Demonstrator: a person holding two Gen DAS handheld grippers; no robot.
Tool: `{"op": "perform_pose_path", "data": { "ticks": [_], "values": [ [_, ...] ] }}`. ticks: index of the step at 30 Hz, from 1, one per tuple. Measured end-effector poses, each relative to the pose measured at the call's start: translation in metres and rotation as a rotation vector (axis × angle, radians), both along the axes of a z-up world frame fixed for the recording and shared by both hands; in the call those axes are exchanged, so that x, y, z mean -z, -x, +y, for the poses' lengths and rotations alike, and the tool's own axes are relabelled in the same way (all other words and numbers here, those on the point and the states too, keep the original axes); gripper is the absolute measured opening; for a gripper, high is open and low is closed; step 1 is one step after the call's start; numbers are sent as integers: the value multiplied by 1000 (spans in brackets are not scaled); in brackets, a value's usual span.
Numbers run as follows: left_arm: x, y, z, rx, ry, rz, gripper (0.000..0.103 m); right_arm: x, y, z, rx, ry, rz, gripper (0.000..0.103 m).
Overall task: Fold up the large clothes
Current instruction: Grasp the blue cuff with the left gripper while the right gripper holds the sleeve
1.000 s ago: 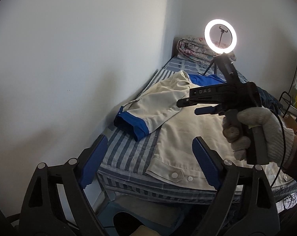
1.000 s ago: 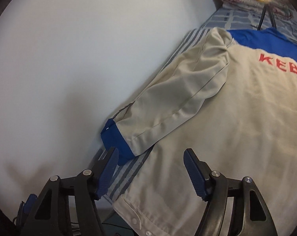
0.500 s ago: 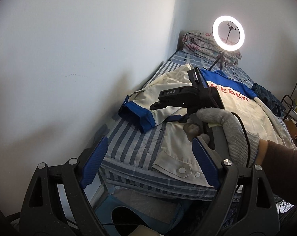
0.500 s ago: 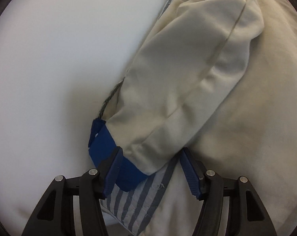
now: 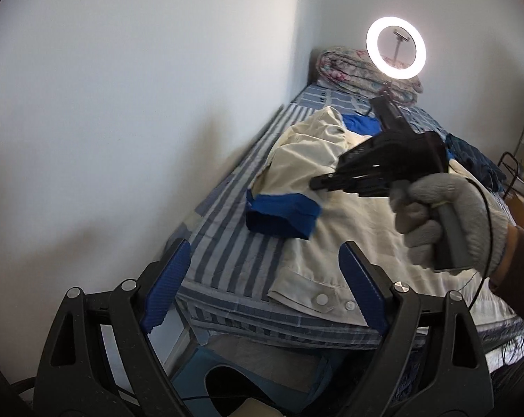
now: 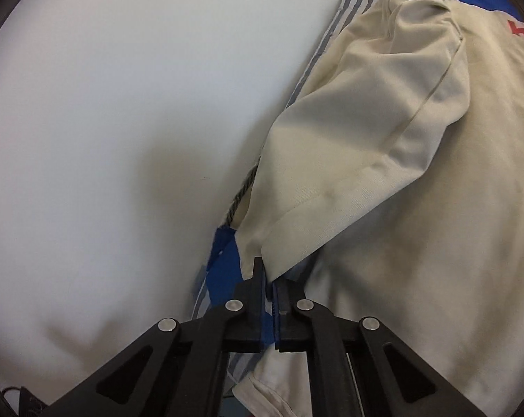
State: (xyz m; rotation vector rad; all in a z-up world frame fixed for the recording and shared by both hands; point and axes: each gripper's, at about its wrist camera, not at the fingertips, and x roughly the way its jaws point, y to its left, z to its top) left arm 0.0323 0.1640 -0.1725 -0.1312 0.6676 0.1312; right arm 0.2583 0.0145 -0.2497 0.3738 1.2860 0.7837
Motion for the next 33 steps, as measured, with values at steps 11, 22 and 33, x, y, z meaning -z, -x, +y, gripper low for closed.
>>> {"op": "perform_pose_path", "data": {
  "ticks": [11,22,33],
  "values": [
    [17,-76,-10,132,214,225,67,31,12,-67,56,111,11,1],
    [95,-163,37,-59,550,460,46,38,26,-68,15,146,-68,0],
    [134,-188,57,-175,769,502,46,54,36,-77,6,130,-80,0]
  ]
}}
